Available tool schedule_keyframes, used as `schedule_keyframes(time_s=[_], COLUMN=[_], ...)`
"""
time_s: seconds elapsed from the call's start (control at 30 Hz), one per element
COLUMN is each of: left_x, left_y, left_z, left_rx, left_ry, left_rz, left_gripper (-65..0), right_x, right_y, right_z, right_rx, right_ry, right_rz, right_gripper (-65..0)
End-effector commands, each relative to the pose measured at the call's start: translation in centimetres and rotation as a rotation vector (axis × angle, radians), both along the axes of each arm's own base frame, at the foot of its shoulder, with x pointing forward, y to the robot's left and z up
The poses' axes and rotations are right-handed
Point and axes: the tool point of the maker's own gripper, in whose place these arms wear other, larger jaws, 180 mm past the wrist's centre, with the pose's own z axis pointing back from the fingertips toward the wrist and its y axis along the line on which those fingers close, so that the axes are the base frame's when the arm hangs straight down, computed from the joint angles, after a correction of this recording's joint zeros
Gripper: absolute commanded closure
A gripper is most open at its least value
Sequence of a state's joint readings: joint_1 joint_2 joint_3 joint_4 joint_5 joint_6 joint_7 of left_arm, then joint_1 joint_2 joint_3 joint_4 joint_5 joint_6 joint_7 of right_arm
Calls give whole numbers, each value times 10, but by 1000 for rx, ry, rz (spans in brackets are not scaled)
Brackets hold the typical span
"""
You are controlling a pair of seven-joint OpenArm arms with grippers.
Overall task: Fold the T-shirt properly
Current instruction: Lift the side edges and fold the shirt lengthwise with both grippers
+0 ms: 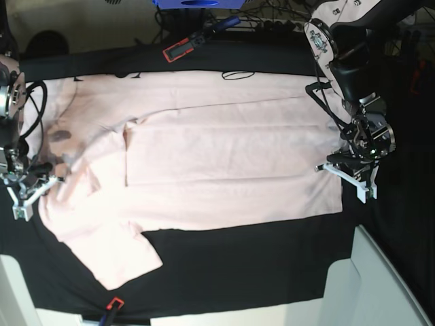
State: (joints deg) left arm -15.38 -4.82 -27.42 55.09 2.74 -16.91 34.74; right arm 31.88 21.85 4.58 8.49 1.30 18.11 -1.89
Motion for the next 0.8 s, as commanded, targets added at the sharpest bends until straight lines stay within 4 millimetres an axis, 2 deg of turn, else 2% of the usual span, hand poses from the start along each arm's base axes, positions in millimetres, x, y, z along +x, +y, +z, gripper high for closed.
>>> schedule_keyframes(time_s=[0.0, 0.37, 0.5, 0.6, 0.77], left_x=[19, 23, 31, 36, 38], left_y=[11, 11, 6, 2, 2], left_z=[22, 26, 39, 50, 53], left_rx=[30, 31, 40, 51, 53], left_ry=[-64, -78, -117, -148, -159], left_rz=[4, 4, 2, -1, 0], left_gripper=[0, 0, 0, 0, 0], right_x=[-9, 8, 11, 18, 24], right_y=[-6, -10, -10, -20, -30], right_z=[-5, 15, 19, 31, 43], right_rx=[-15, -62, -68, -43, -36], right_ry=[63, -27, -30, -75, -107], right_rz=[0, 31, 33, -30, -64], right_gripper=[0, 0, 0, 0, 0])
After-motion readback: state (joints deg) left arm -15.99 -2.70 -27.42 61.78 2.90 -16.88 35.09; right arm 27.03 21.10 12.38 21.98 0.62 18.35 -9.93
